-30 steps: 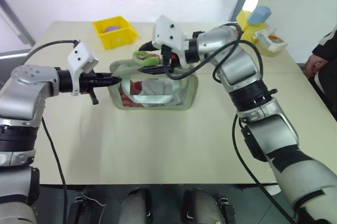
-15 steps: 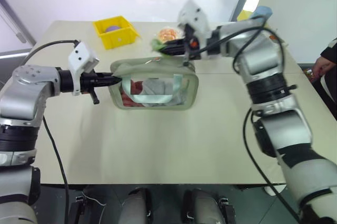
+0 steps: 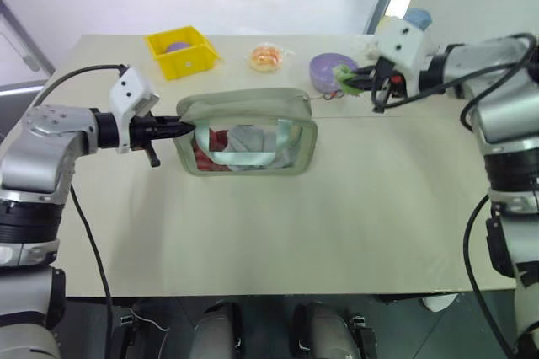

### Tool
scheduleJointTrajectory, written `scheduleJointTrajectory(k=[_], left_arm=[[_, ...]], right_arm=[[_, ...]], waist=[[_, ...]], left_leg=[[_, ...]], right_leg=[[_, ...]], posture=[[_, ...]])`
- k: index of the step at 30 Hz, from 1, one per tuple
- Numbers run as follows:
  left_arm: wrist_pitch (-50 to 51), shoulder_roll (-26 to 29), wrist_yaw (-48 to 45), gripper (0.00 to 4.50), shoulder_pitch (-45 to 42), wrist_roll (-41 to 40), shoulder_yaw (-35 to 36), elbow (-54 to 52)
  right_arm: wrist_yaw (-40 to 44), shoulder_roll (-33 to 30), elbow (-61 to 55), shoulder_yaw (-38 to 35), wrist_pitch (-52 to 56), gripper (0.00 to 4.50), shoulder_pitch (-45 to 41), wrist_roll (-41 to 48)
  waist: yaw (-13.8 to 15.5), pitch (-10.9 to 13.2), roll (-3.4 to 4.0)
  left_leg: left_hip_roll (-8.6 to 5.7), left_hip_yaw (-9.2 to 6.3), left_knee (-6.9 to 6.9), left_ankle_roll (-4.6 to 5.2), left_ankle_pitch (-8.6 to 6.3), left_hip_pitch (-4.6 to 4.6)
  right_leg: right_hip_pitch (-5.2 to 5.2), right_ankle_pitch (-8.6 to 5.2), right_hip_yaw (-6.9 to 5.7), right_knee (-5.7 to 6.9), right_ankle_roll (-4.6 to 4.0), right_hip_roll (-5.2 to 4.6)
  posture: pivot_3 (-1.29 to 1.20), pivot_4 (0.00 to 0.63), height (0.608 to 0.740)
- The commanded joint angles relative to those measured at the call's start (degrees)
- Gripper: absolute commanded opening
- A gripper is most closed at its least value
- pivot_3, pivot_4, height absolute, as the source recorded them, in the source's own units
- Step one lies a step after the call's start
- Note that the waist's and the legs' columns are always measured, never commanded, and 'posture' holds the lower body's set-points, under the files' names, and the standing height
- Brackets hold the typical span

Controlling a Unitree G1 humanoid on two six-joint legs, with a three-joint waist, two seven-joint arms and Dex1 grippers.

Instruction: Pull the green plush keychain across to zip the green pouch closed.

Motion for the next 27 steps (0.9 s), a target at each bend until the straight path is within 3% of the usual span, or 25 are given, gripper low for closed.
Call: scheduleJointTrajectory(k=[1,10,21,23,24,25,27], left_arm=[[0.96,-0.12,1.14,0.0,0.57,0.12,0.27,-1.48],[1.87,-0.73,1.88,0.0,0.65,0.17,-0.07,-2.64],[2.73,-0.71,3.01,0.0,1.94,-0.34,0.71,-4.59],[2.78,-0.93,3.53,0.0,1.92,-0.55,1.17,-4.63],[2.87,-1.05,3.76,0.78,1.87,-0.69,1.4,-4.61],[3.0,-0.77,3.62,1.05,1.6,-0.88,1.67,-4.4],[3.67,-0.09,3.31,2.12,0.65,-1.65,2.69,-3.5]], right_arm=[[-5.49,1.77,-5.58,-1.84,3.35,0.02,5.9,-0.8],[-11.97,12.89,-10.38,2.67,8.13,0.02,19.6,0.1],[-12.37,11.67,-2.84,5.03,0.12,0.02,20.17,-4.51],[-11.17,11.85,-3.57,3.02,2.02,0.71,18.77,-2.24],[-10.59,11.75,-3.99,2.37,2.84,1.02,18.29,-1.34],[-9.67,10.94,-4.83,1.2,4.13,1.39,17.17,-0.27],[-7.96,8.86,-6.16,-1.1,6.3,2.5,14.76,1.42]], waist=[[0.13,-0.01,-0.01],[0.05,-0.03,-0.02],[0.07,-0.08,-0.06],[0.1,-0.08,-0.06],[0.12,-0.08,-0.07],[0.09,-0.08,-0.06],[0.07,-0.07,-0.07]], left_leg=[[0.0,-0.03,0.01,0.0,0.0,0.01],[-0.01,-0.06,0.02,0.0,0.0,0.05],[-0.01,-0.08,0.02,0.0,0.0,0.16],[-0.01,-0.08,0.01,0.0,0.0,0.15],[-0.01,-0.09,0.01,0.0,0.0,0.15],[-0.01,-0.09,0.01,0.0,0.0,0.15],[-0.01,-0.09,0.01,0.0,0.0,0.1]], right_leg=[[0.03,0.0,-0.01,0.01,0.0,0.0],[0.1,0.0,-0.02,-0.01,0.0,0.01],[0.23,0.0,-0.03,-0.19,0.0,0.01],[0.23,0.0,-0.03,-0.2,0.0,0.01],[0.23,0.0,-0.03,-0.2,0.0,0.01],[0.23,0.0,-0.03,-0.19,0.0,0.01],[0.19,0.0,-0.03,-0.19,0.0,0.01]], posture=[[0.0,0.15,0.739],[0.0,0.15,0.739],[0.0,0.15,0.739],[0.0,0.15,0.739],[0.0,0.15,0.739],[0.0,0.15,0.739],[0.0,0.15,0.739]])
